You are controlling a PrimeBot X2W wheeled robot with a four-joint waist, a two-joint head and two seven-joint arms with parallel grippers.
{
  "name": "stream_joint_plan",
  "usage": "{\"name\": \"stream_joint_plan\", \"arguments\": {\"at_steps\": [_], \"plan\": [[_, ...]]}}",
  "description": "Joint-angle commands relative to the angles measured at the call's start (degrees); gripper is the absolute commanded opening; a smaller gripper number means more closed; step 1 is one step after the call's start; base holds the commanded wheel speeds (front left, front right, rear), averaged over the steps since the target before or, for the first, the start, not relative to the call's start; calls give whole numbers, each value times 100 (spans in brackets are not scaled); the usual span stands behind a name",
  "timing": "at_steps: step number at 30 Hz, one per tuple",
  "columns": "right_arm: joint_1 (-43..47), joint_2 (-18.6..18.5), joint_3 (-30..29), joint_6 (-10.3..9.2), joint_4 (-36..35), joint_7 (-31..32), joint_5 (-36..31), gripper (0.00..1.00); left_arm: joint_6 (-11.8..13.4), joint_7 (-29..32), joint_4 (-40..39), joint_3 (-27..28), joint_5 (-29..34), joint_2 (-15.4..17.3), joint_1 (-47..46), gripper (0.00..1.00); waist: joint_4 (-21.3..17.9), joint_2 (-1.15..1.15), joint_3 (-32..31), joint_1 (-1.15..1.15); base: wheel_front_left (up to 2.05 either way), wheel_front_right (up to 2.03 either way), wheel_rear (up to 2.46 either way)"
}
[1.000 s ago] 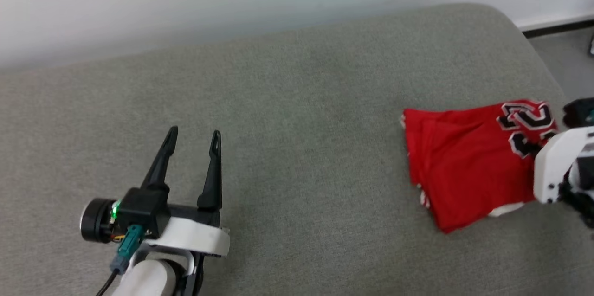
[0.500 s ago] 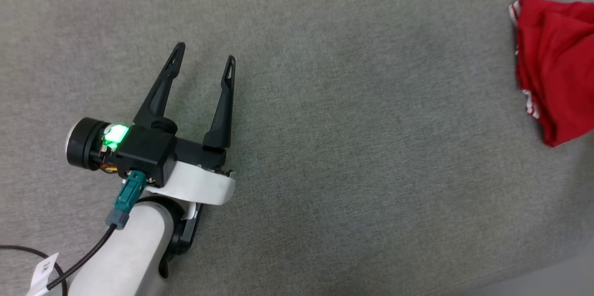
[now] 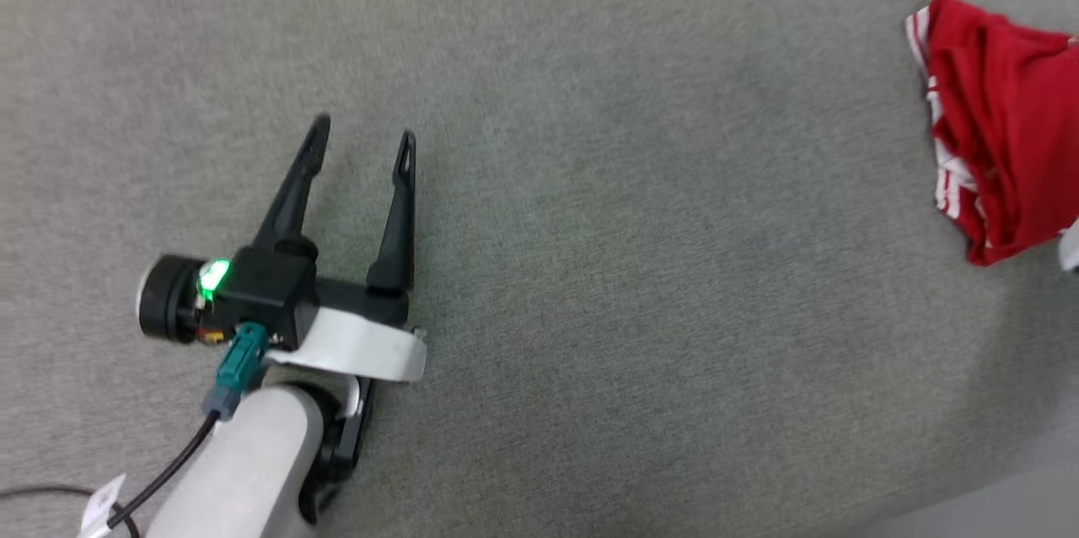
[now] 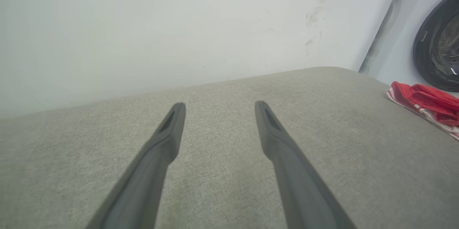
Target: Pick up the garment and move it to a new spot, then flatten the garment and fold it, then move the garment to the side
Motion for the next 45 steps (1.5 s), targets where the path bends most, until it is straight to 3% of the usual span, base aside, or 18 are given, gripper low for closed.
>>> {"name": "stream_joint_plan", "arguments": {"at_steps": [1, 7, 15, 24, 35, 45], "plan": [[239, 108, 81, -6, -156, -40, 61, 100, 69, -89, 83, 48, -80, -49, 216, 100, 54, 0, -486, -1, 0, 0, 0], [1174, 494, 541, -5, -1025, -62, 459, 100, 250, -280, 353, 287, -373, -221, 829, 100, 331, 0, -1282, -1, 0, 0, 0], [2440, 901, 1206, -5, -2248, 34, 1093, 100, 281, -351, 571, 569, -582, -268, 1455, 100, 929, 0, -1944, -1, 0, 0, 0], [3526, 1232, 1553, -5, -3856, 340, 1401, 100, 3, -375, 490, 1017, -604, -60, 1924, 100, 1575, 0, -2438, -1, 0, 0, 0], [4574, 1458, 1482, -5, -5290, 909, 1239, 100, -453, -373, 632, 1232, -704, 128, 2369, 100, 1673, 0, -2834, -1, 0, 0, 0], [5409, 1701, 1467, -4, -6256, 1289, 1076, 100, -490, -373, 899, 1115, -701, -15, 2614, 100, 1539, 0, -3075, -1, 0, 0, 0]]}}
